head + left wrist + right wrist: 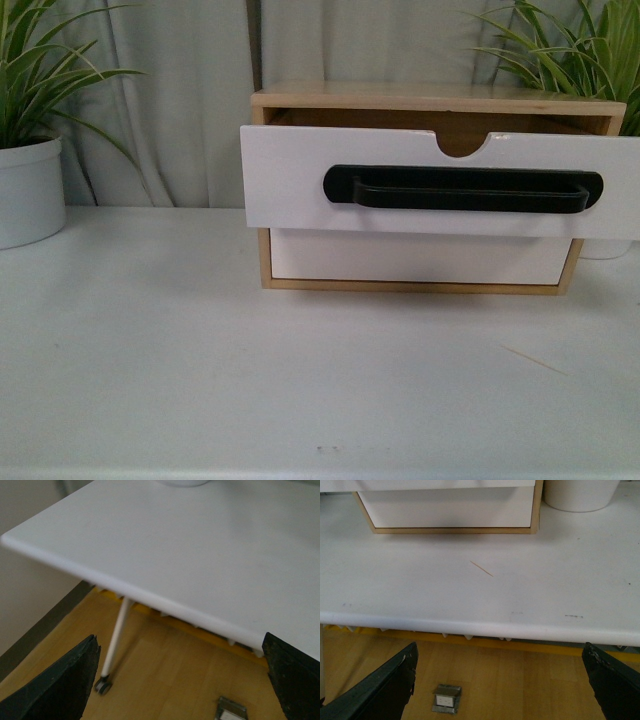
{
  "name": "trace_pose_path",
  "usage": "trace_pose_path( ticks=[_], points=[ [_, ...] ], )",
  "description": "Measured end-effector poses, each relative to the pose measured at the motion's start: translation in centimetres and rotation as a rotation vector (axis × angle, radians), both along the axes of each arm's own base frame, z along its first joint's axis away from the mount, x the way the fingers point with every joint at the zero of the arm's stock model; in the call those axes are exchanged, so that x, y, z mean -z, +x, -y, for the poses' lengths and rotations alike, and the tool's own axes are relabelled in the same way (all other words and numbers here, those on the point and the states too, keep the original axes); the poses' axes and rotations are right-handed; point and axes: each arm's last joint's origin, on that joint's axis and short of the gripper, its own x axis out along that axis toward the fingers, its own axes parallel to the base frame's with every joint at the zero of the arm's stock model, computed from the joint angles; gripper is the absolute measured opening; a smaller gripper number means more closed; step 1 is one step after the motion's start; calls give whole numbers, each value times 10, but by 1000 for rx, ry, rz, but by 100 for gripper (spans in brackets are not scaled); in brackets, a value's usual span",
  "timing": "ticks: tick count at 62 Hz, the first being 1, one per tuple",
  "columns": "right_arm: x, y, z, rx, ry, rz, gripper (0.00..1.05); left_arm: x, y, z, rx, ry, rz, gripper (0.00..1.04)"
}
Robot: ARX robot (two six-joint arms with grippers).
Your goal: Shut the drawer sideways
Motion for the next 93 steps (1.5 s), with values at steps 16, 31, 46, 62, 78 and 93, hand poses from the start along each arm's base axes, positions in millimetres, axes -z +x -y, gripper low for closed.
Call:
trace_pose_path(
  ticks=[16,31,46,62,78,93],
  points=[
    [-20,43,6,-47,-278,92,96,-35,61,51,-70,-399,154,99],
    [-26,80,-3,-177,-668,249,96,-52,115,104,72,-566,171,99],
    [-29,115,-10,-220,-788,278,96,-64,149,141,178,-620,171,99],
    [-33,142,-14,-213,-801,286,96,-67,169,153,232,-623,164,99],
    [-34,167,-20,-217,-803,293,96,-67,191,160,274,-631,152,99],
    [-33,196,-27,-229,-802,289,96,-66,211,168,318,-620,129,99]
  ],
)
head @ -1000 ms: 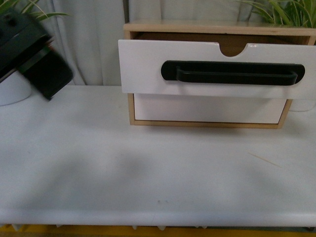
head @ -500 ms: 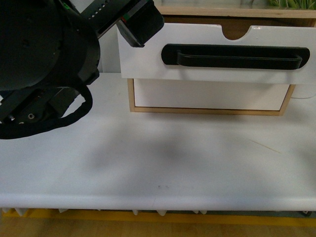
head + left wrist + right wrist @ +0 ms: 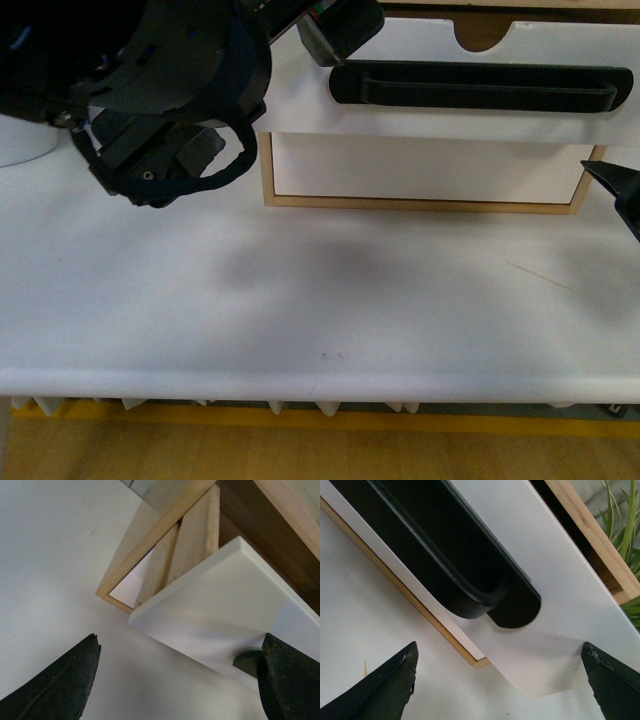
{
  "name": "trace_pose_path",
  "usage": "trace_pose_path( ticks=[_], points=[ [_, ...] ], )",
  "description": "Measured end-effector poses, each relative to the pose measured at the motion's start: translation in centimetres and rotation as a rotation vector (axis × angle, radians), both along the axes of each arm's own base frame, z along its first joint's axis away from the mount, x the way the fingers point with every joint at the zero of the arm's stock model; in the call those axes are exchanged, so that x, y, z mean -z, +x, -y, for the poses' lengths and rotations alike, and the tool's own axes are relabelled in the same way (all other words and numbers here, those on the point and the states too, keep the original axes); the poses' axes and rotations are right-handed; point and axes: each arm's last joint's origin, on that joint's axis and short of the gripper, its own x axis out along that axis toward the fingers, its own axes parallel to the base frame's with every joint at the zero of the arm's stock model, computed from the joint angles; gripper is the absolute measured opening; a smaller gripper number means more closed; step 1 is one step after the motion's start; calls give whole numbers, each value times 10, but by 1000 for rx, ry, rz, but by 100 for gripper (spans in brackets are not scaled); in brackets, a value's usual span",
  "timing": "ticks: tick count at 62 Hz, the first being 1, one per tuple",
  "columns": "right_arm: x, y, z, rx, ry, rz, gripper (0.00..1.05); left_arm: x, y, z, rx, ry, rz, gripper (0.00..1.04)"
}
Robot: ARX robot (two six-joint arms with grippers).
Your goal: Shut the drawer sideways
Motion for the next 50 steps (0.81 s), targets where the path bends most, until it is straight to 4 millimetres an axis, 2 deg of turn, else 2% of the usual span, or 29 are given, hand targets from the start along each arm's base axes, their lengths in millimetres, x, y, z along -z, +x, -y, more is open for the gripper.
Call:
trace_pose_path(
  ticks=[10,29,38,50],
  points=[
    [2,33,-3,5,-1,1,96,-2,27,6,19,13,11,99],
    [0,70,-6,22,3,8,96,-4,60,15,33,15,9,99],
    [-1,84,-7,31,5,13,96,-5,76,18,31,11,13,99],
    [3,91,-7,49,9,-5,96,-6,85,20,25,20,5,99]
  ],
)
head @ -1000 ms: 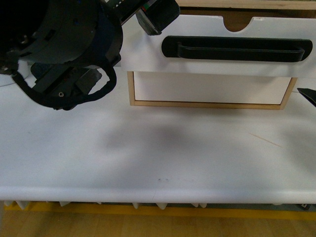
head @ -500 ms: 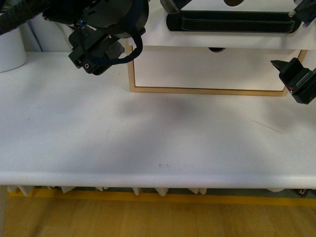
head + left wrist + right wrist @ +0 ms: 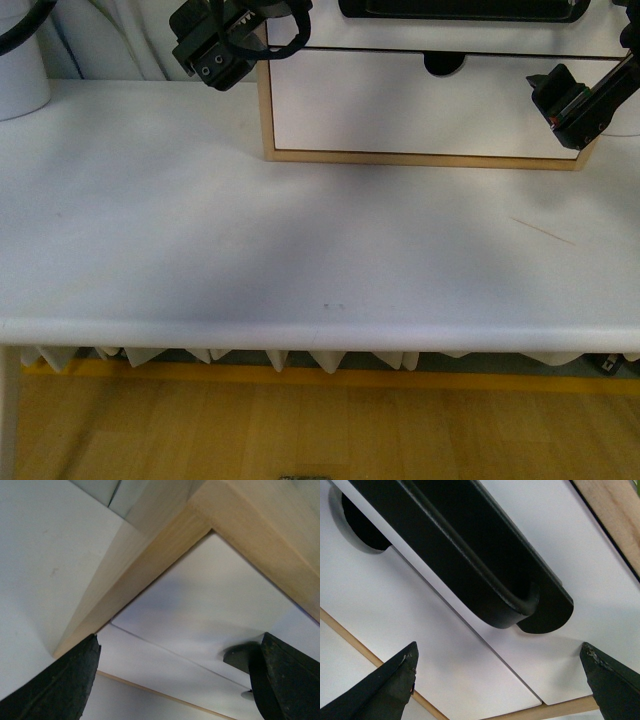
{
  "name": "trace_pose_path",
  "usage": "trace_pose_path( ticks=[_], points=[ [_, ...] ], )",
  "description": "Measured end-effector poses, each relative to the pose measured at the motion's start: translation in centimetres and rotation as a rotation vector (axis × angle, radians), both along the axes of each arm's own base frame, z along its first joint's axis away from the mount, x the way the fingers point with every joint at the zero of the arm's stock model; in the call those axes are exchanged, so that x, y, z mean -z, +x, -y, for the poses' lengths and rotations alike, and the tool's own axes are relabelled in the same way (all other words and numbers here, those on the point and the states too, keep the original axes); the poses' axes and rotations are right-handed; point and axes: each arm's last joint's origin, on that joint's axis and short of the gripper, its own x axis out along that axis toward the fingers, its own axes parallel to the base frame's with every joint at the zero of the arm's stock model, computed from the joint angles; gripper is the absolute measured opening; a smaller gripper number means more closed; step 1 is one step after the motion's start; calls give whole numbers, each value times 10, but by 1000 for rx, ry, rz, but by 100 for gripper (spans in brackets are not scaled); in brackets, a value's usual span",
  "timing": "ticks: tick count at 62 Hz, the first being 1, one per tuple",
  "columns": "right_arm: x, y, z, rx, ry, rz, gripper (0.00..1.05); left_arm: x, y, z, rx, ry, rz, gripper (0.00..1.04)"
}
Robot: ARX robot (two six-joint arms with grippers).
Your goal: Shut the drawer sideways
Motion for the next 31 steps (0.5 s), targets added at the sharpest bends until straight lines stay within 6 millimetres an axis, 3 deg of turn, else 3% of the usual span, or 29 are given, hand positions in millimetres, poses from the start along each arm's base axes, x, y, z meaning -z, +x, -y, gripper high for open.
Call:
trace_pose_path(
  ticks=[16,31],
  points=[
    [-5,-3,1,-1,44,-3,96,-3,-3,-5,-5,2,12,99],
    [-7,-43,11,11,103,-46,96,13,-32,-33,-38,57,-29,99]
  ],
)
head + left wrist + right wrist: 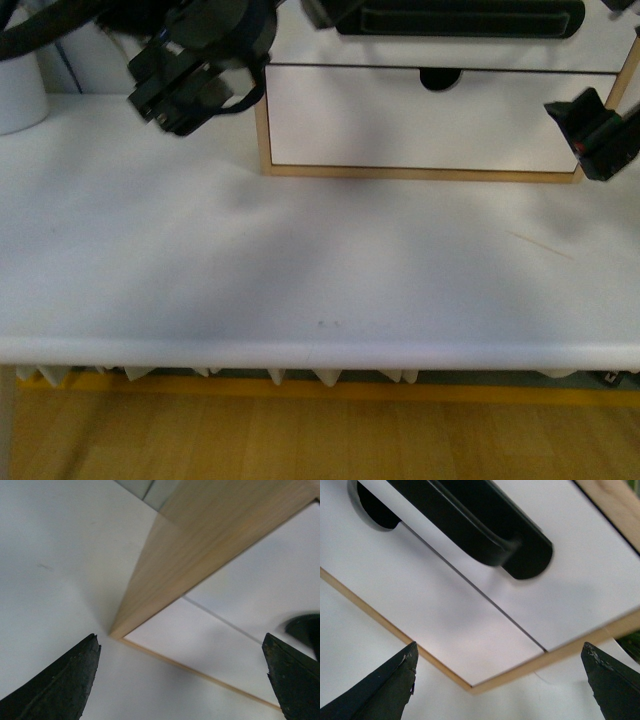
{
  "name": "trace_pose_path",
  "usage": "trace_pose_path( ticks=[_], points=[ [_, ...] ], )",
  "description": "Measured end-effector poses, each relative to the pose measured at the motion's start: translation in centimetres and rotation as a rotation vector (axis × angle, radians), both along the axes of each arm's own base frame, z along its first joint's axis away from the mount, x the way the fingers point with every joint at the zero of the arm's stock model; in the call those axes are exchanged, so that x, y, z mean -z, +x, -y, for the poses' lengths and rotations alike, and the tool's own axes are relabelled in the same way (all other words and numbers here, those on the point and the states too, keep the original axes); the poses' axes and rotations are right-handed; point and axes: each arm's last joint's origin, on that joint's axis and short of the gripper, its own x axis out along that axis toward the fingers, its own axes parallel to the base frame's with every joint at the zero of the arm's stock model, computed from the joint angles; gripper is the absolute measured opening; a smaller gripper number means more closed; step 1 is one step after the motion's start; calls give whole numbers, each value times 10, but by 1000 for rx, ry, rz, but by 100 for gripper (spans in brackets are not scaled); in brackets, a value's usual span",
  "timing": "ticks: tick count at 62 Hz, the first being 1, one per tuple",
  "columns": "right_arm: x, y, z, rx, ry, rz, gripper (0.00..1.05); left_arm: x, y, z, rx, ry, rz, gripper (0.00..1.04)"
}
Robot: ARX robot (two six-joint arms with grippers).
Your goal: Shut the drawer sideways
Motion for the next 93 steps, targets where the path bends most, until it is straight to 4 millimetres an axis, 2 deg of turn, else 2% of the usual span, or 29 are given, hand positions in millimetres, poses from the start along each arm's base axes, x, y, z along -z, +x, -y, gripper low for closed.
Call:
trace_pose_path(
  ticks=[14,23,29,32,42,46,53,63,66,68,72,79,91,93],
  points=[
    [-17,-64,11,24,75,7,96,8,-51,-46,-85,56,-19,99],
    [-20,-101,16,56,123,7,96,18,-88,-78,-169,108,-40,99],
    [-18,-130,20,90,160,10,96,22,-113,-91,-207,145,-49,99],
    [-18,-142,21,105,180,10,96,24,-129,-98,-222,169,-53,99],
    [-8,-207,23,182,273,14,96,32,-199,-112,-288,294,-62,99],
    [-4,-226,22,192,311,19,96,37,-221,-117,-322,335,-67,99],
    [4,-246,18,202,325,32,96,42,-238,-126,-378,364,-85,99],
    [3,-249,17,200,340,50,95,42,-239,-127,-361,351,-73,98],
    [6,-252,18,233,448,101,85,50,-239,-131,-162,296,78,86],
    [9,-254,18,242,516,111,77,53,-242,-135,-53,335,204,77],
    [10,-255,18,244,591,120,65,47,-245,-139,22,436,318,64],
    [16,-255,18,249,639,110,43,48,-248,-144,62,539,341,43],
    [22,-255,18,250,660,109,6,58,-253,-152,69,584,345,5],
    [23,-255,18,249,659,109,1,57,-253,-154,87,581,354,4]
  ],
)
